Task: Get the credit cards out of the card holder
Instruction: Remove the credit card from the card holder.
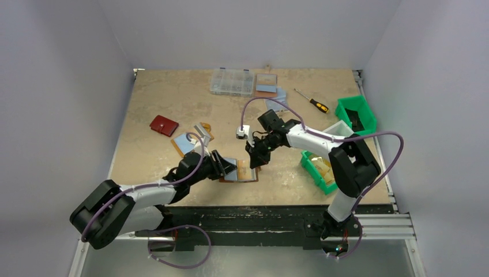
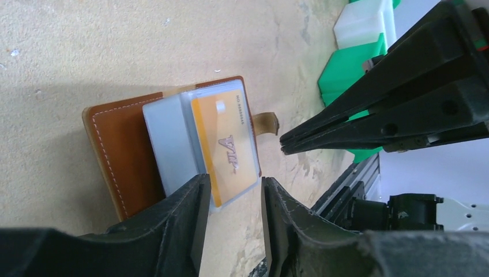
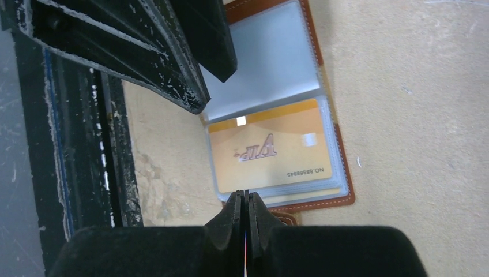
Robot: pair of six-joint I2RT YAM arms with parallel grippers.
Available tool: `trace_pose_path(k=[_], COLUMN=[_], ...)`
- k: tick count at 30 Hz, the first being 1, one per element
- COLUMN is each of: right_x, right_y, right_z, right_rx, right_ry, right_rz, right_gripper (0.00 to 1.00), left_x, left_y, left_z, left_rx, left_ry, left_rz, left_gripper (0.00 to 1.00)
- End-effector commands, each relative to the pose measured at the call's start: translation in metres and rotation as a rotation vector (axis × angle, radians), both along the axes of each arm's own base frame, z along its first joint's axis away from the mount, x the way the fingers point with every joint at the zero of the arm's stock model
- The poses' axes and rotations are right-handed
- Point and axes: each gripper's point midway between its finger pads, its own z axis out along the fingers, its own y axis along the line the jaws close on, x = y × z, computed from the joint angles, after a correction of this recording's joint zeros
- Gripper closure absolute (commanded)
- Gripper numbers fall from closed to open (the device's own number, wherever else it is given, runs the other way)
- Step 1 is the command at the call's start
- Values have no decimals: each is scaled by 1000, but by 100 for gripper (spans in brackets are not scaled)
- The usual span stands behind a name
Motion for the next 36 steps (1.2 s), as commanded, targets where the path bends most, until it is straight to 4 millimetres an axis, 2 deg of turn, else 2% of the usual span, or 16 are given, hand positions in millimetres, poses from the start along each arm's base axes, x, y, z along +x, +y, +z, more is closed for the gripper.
trace_pose_path(k=[1,8,17,36], right_x=[12,18,20,18], right_y=[1,-2,-2,2], right_z=[-9,-22,-29,-42], right_rx=[-36,-91,-121,-180], right_ry=[-26,-37,-46,-74], right_rz=[-69,-106,-119,-122], right_gripper=[100,100,100,100], left_x=[15,17,16,14], left_y=[-7,-6,-9,-14], left_z=[14,0,-12,-26], left_rx=[3,45,60,71], left_ry=[-72,-50,-24,15], left_rz=[-4,-8,-24,-52], left_gripper=[60,63,63,60])
